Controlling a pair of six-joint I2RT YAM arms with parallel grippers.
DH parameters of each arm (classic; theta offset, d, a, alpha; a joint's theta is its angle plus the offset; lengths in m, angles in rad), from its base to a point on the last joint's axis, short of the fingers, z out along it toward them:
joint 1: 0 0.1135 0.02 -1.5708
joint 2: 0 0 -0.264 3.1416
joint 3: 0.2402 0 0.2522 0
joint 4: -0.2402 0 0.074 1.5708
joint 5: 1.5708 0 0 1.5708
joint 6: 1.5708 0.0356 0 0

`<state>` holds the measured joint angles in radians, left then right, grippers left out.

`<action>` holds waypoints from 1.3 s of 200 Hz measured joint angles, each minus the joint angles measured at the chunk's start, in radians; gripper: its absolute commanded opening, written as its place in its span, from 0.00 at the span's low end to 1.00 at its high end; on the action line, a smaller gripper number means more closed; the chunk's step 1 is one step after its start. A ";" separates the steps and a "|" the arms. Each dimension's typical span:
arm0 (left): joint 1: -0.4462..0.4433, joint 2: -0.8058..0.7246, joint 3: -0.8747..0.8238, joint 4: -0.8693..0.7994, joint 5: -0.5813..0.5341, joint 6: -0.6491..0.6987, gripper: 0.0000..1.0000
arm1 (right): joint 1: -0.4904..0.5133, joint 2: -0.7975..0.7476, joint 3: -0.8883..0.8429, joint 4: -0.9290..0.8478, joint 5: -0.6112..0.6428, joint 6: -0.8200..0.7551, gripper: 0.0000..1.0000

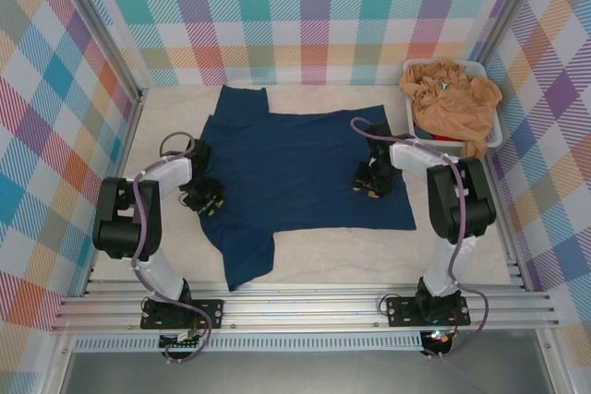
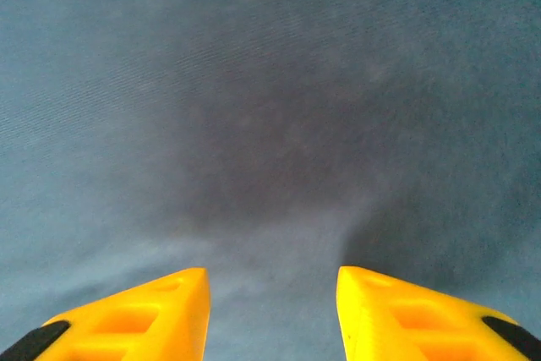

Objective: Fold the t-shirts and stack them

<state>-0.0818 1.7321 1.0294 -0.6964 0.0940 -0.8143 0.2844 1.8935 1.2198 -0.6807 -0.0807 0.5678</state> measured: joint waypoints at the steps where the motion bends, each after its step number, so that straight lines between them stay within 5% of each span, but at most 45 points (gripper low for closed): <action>1: 0.000 0.003 0.005 0.001 0.000 0.000 0.26 | -0.002 0.006 0.006 -0.006 0.001 0.000 0.44; 82: 0.039 0.343 0.486 -0.006 -0.036 0.147 0.33 | -0.064 0.301 0.477 -0.136 0.019 -0.045 0.47; 116: 0.011 0.348 0.590 -0.048 -0.146 0.211 0.42 | -0.061 0.294 0.485 -0.142 0.040 -0.061 0.53; 145: -0.112 0.153 0.466 -0.083 -0.209 0.241 0.40 | -0.061 0.126 0.347 -0.151 0.064 -0.053 0.53; 171: -0.346 -0.070 0.277 -0.097 -0.187 0.258 0.41 | -0.061 -0.093 0.224 -0.131 0.052 -0.045 0.53; 195: -0.521 -0.087 0.188 -0.086 -0.116 0.264 0.41 | -0.061 -0.286 0.069 -0.069 -0.041 -0.024 0.52; 260: -0.592 0.082 0.149 -0.085 -0.104 0.272 0.33 | -0.060 -0.537 -0.159 -0.017 -0.246 0.056 0.53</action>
<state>-0.6739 1.8141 1.1786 -0.7811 -0.0097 -0.5426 0.2249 1.3567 1.0603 -0.6975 -0.3267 0.6239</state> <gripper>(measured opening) 0.355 0.530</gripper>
